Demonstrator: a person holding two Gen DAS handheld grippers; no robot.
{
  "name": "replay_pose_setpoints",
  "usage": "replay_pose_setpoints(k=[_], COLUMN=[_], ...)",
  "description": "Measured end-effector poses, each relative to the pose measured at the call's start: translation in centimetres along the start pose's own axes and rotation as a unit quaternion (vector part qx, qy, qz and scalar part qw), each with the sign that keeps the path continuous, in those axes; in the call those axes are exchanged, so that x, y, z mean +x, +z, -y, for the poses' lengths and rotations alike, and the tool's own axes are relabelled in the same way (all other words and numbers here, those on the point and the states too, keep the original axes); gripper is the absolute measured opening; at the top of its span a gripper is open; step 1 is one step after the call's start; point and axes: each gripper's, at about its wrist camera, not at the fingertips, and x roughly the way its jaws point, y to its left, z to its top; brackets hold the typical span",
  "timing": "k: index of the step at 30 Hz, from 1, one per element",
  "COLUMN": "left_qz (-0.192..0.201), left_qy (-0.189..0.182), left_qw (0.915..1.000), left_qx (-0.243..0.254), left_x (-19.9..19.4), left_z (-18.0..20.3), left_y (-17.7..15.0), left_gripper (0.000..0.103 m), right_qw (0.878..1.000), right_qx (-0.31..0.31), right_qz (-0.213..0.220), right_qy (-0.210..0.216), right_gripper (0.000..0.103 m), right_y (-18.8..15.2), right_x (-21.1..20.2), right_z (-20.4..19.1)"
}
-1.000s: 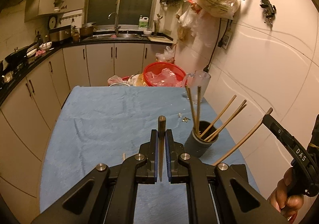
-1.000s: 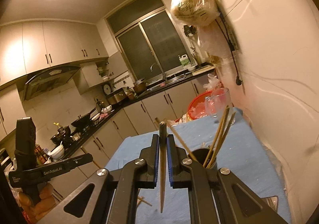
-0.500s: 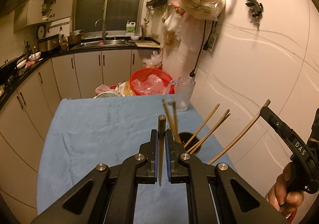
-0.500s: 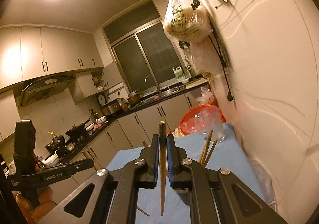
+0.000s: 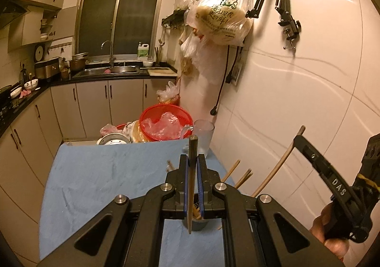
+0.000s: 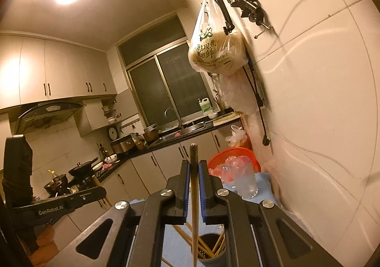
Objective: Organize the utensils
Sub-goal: 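Lift the chopsticks upright with both tools and carry them over the black holder, then lower the chopsticks into the black holder and open both tools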
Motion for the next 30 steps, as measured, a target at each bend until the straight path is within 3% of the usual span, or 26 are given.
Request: replay_pose_setpoints(k=[9, 20, 30], left_qz=[-0.001, -0.033, -0.049], left_qy=[-0.007, -0.01, -0.006], left_qw=[1.0, 0.9993, 0.9987], left_qx=[-0.001, -0.012, -0.016], left_x=[3.3, 7.6, 7.5], left_z=[0.8, -0.5, -1.2], left_y=[1.1, -1.2, -2.4], left_gripper=[0.007, 0.007, 0.007], right_qw=[1.0, 0.999, 0.995], right_qx=[0.0, -0.014, -0.022], right_qz=[-0.005, -0.042, -0.09], right_qy=[-0.017, -0.032, -0.039], right_gripper=[0.008, 0.008, 0.008], right_y=[0.3, -2.6, -6.0], right_x=[3.2, 6.4, 8.3], right_z=[0.9, 2.0, 2.6])
